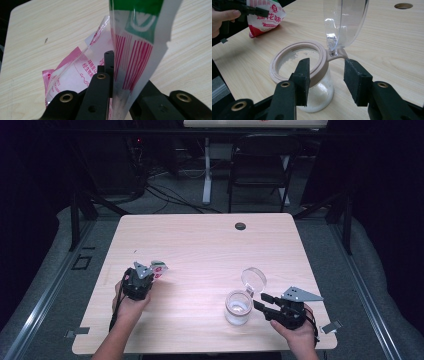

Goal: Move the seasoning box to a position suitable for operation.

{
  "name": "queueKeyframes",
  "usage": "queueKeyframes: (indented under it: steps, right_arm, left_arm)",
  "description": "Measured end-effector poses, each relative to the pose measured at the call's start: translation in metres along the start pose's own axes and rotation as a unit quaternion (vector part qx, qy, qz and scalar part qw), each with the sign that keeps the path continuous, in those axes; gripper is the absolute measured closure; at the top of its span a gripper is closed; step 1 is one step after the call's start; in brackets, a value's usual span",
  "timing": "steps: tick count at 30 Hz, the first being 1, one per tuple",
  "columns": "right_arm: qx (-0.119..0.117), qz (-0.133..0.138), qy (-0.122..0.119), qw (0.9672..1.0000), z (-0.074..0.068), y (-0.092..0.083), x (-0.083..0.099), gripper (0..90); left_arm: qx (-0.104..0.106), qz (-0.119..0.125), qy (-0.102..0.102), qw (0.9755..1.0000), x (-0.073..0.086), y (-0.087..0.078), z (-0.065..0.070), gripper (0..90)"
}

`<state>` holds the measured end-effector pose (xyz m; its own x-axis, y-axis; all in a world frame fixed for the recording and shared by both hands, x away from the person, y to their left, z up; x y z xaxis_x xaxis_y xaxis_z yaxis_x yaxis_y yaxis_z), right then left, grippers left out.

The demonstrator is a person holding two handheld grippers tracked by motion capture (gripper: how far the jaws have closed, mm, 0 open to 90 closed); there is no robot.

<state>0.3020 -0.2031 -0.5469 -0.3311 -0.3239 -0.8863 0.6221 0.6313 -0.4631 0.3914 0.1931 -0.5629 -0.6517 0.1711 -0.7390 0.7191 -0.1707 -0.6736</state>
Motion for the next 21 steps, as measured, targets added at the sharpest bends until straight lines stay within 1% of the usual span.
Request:
queueKeyframes:
  steps: [4, 5, 8, 11, 14, 15, 16, 17, 19, 20, 21]
  right_arm:
    - [0.000, 0.000, 0.000, 1.0000, 0.000, 0.000, 0.000, 56.2]
    - [0.000, 0.000, 0.000, 1.0000, 0.000, 0.000, 0.000, 56.2]
    - [0.000, 0.000, 0.000, 1.0000, 0.000, 0.000, 0.000, 56.2]
    - [-0.003, 0.000, 0.000, 1.0000, 0.000, 0.001, 0.000, 56.4]
    - [-0.001, 0.001, 0.002, 1.0000, 0.000, 0.001, 0.000, 56.4]
    - [-0.002, 0.001, 0.001, 1.0000, 0.000, 0.000, 0.000, 56.4]
    - [-0.002, 0.001, 0.001, 1.0000, 0.000, 0.000, 0.000, 56.4]
    - [-0.002, 0.001, 0.001, 1.0000, 0.000, 0.000, 0.000, 56.4]
    - [-0.002, 0.001, 0.001, 1.0000, 0.000, 0.000, 0.000, 56.4]
    - [-0.002, 0.001, 0.001, 1.0000, 0.000, 0.000, 0.000, 56.4]
    - [-0.002, 0.001, 0.001, 1.0000, 0.000, 0.000, 0.000, 56.5]
  left_arm:
    - [0.015, -0.013, -0.014, 0.9997, -0.003, -0.006, -0.007, 90.0]
    - [0.015, -0.013, -0.014, 0.9997, -0.003, -0.006, -0.007, 90.0]
    - [0.026, -0.023, -0.019, 0.9992, -0.005, -0.008, -0.010, 90.0]
    - [0.032, -0.030, -0.023, 0.9988, -0.007, -0.011, -0.014, 90.0]
    - [0.034, -0.031, -0.029, 0.9985, -0.008, -0.012, -0.017, 90.0]
    - [0.040, -0.034, -0.034, 0.9981, -0.009, -0.014, -0.020, 90.0]
    - [0.040, -0.034, -0.034, 0.9981, -0.009, -0.014, -0.020, 90.0]
    - [0.045, -0.038, -0.041, 0.9974, -0.010, -0.016, -0.023, 90.0]
    - [0.045, -0.039, -0.041, 0.9974, -0.011, -0.017, -0.025, 90.0]
    - [0.042, -0.041, -0.034, 0.9977, -0.013, -0.020, -0.028, 90.0]
    - [0.039, -0.040, -0.033, 0.9979, -0.014, -0.021, -0.029, 90.0]
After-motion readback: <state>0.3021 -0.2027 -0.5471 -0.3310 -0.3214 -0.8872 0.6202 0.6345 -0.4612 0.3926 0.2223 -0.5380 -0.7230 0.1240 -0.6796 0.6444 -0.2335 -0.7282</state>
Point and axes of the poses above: each handheld gripper's, and its own axes: y roughly forward along the jaws, x roughly out of its underside, z roughly to its right, the point moved 6 cm from there along y, roughly forward along the jaws, and after that the axes turned 13 degrees about -y, right-handed, at the moved point
